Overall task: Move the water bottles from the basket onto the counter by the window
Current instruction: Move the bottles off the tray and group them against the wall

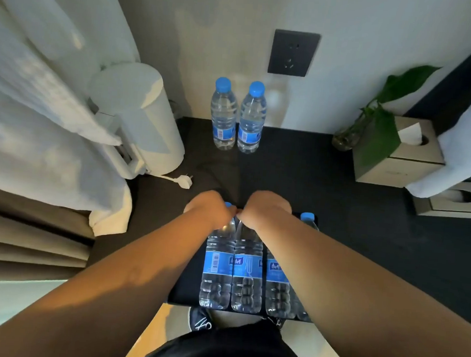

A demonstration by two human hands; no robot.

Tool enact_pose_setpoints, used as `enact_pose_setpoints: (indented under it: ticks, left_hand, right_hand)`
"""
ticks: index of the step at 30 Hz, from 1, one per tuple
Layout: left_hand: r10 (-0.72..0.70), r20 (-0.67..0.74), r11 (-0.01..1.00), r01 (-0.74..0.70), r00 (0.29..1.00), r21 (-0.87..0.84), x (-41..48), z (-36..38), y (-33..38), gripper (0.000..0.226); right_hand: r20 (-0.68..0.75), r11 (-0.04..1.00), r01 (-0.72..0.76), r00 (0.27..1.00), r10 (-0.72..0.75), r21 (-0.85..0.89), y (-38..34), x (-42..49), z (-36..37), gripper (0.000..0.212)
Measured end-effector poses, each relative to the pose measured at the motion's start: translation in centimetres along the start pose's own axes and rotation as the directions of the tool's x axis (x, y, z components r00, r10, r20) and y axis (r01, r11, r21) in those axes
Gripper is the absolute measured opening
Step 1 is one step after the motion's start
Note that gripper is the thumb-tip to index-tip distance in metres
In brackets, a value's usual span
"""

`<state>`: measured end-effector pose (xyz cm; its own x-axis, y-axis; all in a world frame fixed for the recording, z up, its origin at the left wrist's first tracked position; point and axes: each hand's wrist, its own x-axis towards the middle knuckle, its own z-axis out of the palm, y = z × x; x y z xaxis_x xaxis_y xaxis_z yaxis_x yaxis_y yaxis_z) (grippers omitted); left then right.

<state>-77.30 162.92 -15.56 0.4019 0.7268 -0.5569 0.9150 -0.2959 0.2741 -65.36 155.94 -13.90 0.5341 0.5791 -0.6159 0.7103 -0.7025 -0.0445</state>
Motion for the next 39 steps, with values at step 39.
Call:
enact_pose_setpoints:
  ticks: [39]
  left_hand:
    - [0.324,-0.502,0.918,-0.394,0.802,-0.037,-6.5,-18.9,5.0,0.021]
  right_hand:
    - [-0.418,0.957,0.284,0.863,-0.285,-0.068,4.4,-10.8,-18.9,0.019]
